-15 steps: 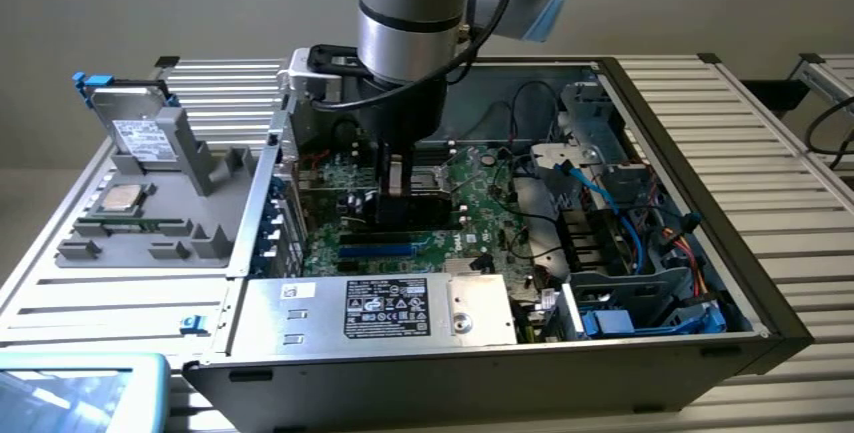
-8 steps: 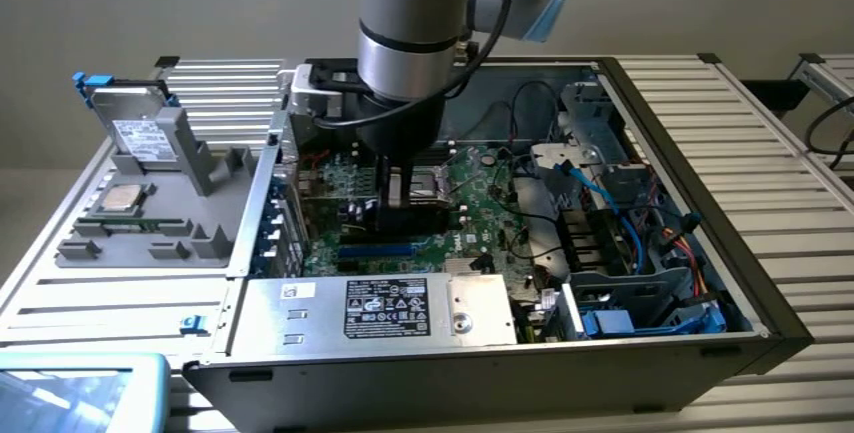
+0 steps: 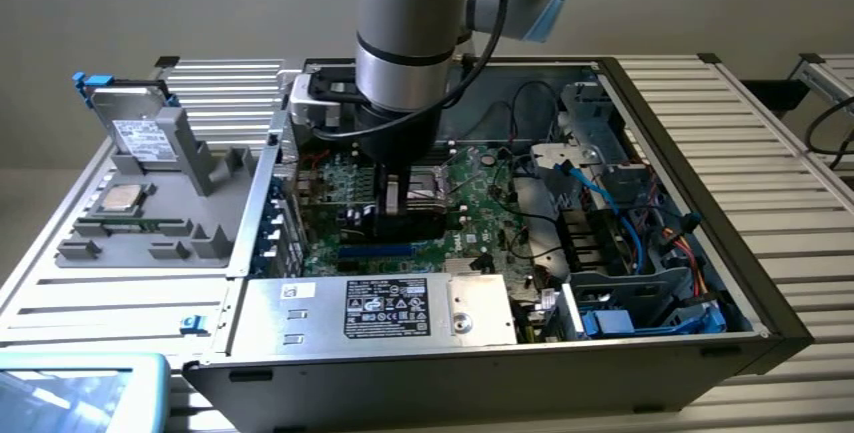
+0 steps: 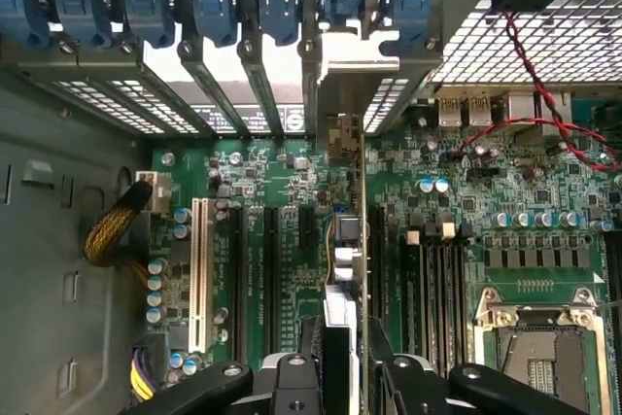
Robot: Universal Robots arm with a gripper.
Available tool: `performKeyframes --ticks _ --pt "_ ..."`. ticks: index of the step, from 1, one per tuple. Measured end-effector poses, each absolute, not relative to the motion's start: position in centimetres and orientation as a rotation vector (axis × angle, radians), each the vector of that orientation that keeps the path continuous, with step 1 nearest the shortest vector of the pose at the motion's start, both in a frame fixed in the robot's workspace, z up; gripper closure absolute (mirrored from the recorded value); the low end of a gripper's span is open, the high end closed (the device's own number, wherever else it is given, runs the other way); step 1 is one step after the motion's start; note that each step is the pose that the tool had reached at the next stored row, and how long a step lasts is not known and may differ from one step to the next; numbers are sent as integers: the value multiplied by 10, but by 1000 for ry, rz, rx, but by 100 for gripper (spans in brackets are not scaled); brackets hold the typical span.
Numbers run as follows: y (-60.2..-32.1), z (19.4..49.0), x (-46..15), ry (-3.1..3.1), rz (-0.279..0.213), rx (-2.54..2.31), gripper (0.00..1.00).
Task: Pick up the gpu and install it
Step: 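Insert the gpu into the slot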
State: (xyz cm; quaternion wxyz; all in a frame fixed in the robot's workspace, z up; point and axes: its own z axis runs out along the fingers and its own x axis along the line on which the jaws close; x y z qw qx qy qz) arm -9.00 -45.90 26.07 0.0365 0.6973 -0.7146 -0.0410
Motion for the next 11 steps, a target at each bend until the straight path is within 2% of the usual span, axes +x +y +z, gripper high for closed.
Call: performKeyframes --ticks 11 --pt "-460 257 -94 -2198 -136 2146 71"
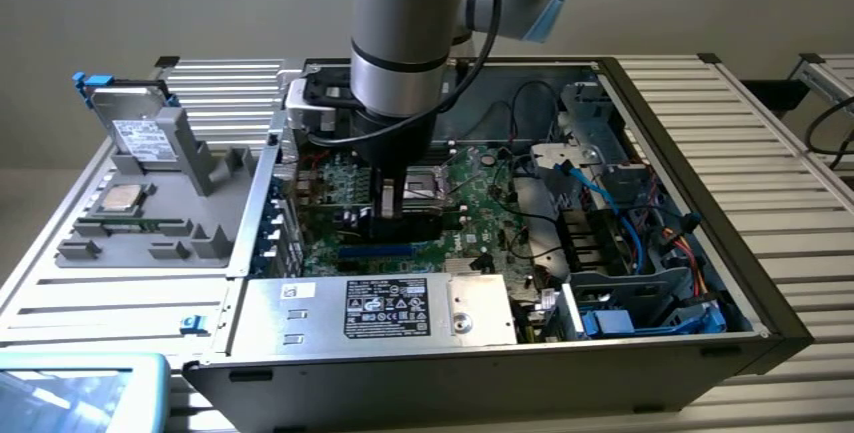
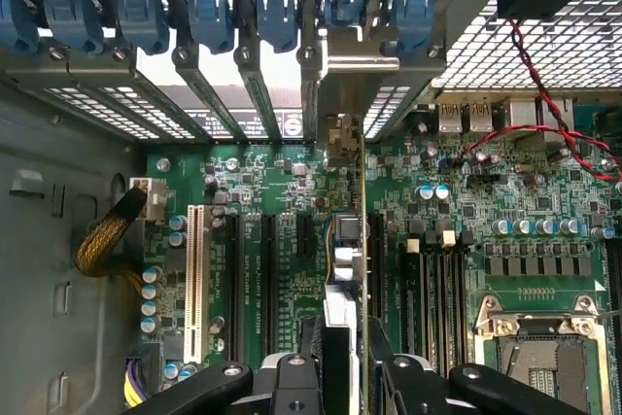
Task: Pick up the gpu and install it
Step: 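Insert the gpu into the slot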
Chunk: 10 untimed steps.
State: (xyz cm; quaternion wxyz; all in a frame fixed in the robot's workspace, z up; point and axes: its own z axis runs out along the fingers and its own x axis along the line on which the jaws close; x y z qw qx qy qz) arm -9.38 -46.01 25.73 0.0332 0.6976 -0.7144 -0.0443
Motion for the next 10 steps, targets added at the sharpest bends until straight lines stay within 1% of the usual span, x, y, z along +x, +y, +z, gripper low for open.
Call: performKeyframes --ticks 10 --pt "-461 255 -96 -2199 -140 2147 71"
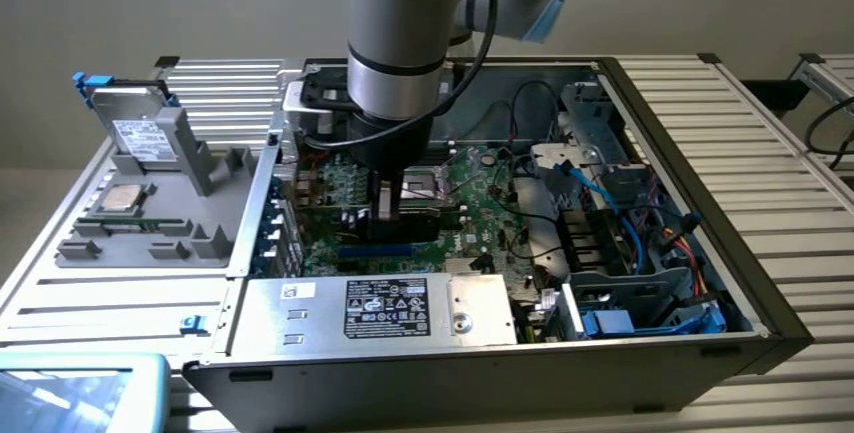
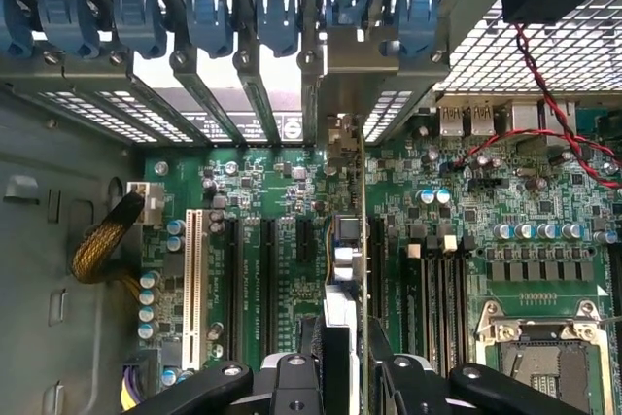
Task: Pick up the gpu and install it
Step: 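Insert the gpu into the slot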
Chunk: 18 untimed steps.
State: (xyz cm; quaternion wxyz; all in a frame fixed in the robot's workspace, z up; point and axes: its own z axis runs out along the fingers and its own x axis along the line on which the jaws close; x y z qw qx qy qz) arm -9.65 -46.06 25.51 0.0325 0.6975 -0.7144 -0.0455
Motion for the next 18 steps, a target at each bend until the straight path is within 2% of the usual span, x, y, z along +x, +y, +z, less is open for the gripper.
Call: performKeyframes --ticks 18 --pt "-461 253 -100 -2199 -142 2147 71"
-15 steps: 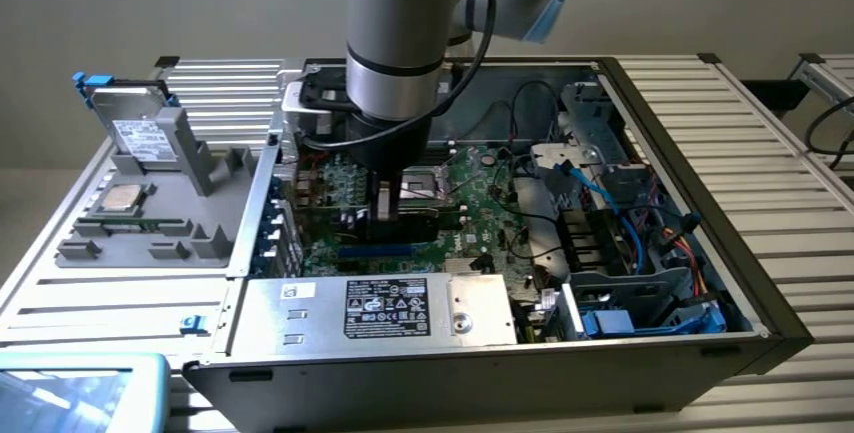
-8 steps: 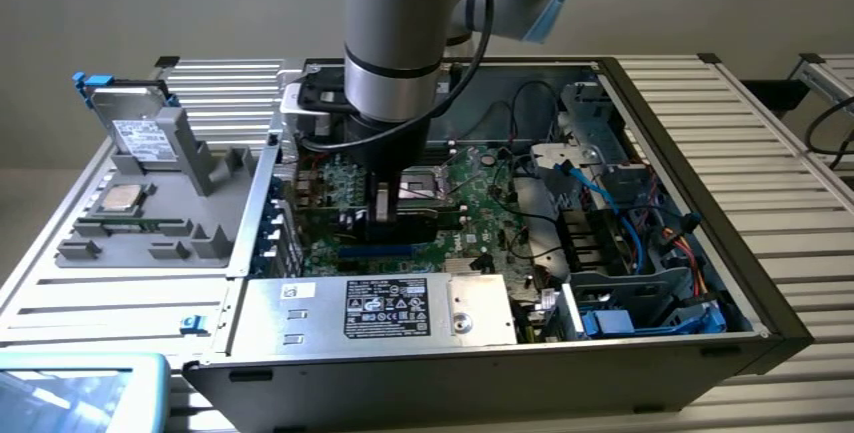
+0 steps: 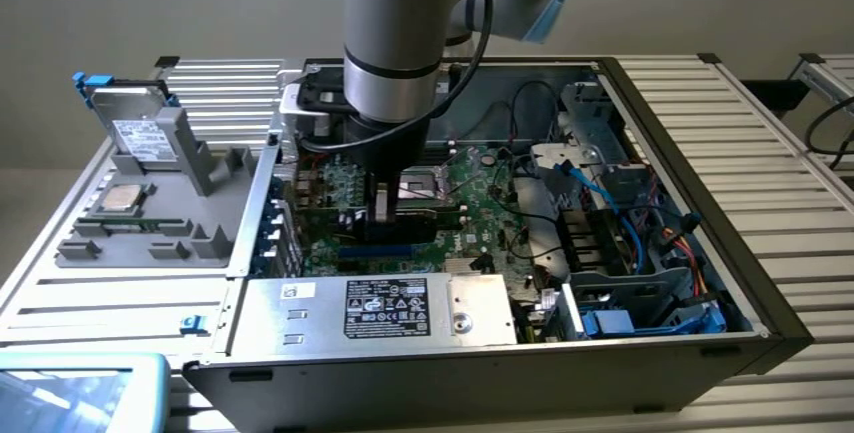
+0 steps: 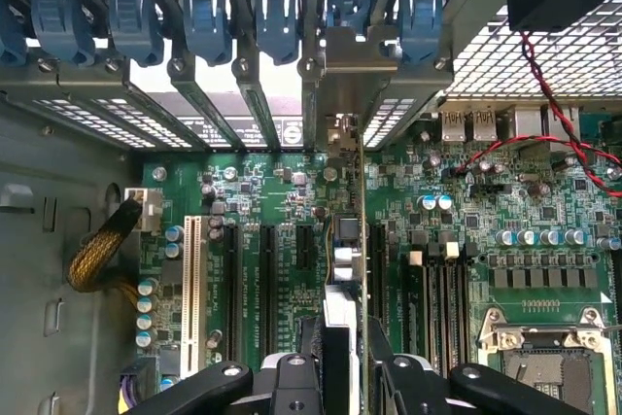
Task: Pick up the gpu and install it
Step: 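Insert the gpu into the slot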
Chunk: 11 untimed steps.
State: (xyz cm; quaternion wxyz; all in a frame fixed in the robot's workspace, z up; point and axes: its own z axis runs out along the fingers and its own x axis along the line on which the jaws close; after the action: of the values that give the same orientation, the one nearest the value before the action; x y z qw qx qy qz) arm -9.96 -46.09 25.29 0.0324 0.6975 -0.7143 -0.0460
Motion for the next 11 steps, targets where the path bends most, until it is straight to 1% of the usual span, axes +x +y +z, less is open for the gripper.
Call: performKeyframes --ticks 11 --pt "-461 252 -100 -2198 -138 2146 71"
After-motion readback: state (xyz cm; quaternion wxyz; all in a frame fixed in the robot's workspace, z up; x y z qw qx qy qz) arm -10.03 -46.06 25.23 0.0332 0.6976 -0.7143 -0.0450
